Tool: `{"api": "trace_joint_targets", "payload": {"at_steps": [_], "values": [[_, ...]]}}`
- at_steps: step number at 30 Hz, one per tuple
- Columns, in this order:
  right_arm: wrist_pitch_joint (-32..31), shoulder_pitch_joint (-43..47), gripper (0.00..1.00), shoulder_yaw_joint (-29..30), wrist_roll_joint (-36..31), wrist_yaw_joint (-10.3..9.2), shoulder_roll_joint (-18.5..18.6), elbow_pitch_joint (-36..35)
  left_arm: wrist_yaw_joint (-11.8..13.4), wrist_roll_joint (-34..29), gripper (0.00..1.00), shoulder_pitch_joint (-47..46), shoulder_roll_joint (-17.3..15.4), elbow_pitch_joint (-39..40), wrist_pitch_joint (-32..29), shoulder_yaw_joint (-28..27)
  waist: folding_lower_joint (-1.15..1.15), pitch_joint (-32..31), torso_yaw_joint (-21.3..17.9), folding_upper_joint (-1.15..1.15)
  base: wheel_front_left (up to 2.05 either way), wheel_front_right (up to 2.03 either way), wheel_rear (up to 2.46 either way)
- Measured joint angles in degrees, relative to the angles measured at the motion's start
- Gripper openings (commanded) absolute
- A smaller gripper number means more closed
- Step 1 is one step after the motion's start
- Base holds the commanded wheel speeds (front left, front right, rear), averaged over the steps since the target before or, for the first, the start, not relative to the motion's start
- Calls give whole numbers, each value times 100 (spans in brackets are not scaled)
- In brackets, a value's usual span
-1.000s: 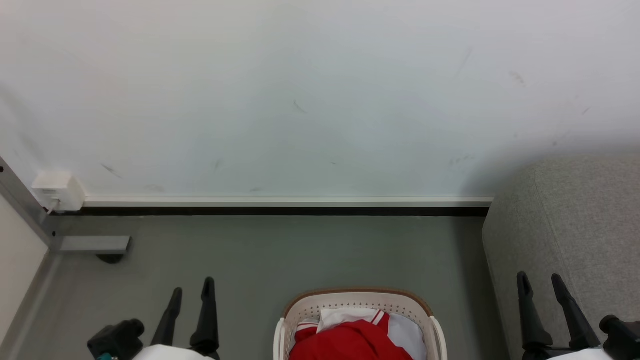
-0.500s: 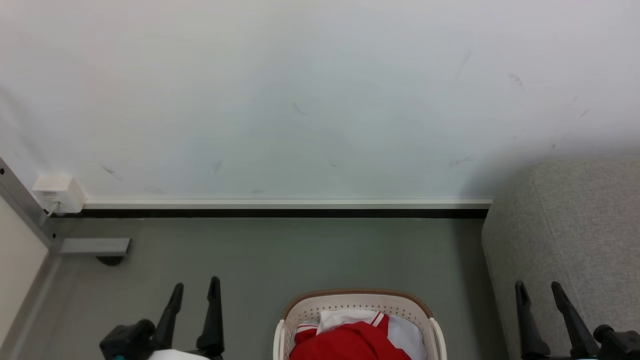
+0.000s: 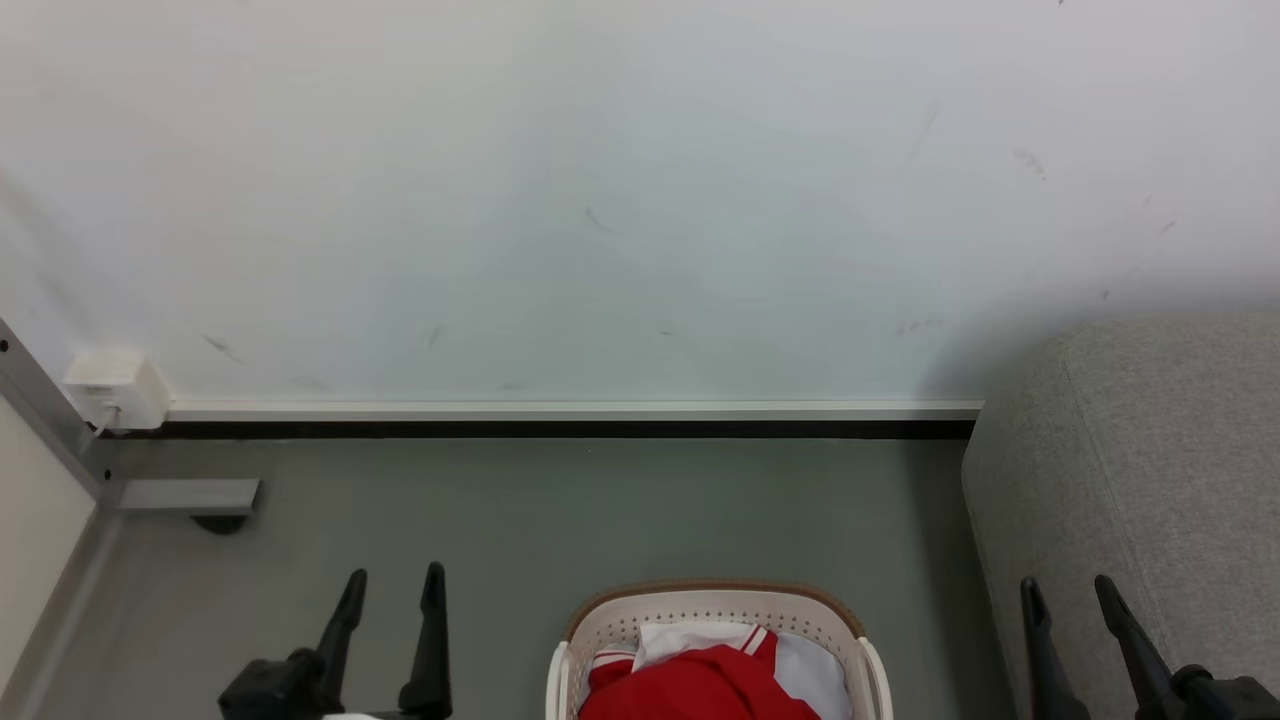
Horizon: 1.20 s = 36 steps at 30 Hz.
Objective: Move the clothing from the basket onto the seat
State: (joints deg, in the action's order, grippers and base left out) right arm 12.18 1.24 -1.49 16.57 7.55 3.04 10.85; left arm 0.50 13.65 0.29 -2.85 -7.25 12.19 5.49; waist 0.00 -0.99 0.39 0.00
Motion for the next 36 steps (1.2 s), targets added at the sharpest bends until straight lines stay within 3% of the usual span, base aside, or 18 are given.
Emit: {"api": "trace_joint_targets", "payload": {"at_steps": [26,36], "values": [[272,107,100,-100,-468,0,-14,194,-73,-973,100,135,7,-138,286,-62,0,-35,-42,0,0,0,0],[287,112,100,-97,-432,0,-16,331,-103,-931,100,200,8,-286,293,-92,0,-56,-122,0,0,0,0]]}}
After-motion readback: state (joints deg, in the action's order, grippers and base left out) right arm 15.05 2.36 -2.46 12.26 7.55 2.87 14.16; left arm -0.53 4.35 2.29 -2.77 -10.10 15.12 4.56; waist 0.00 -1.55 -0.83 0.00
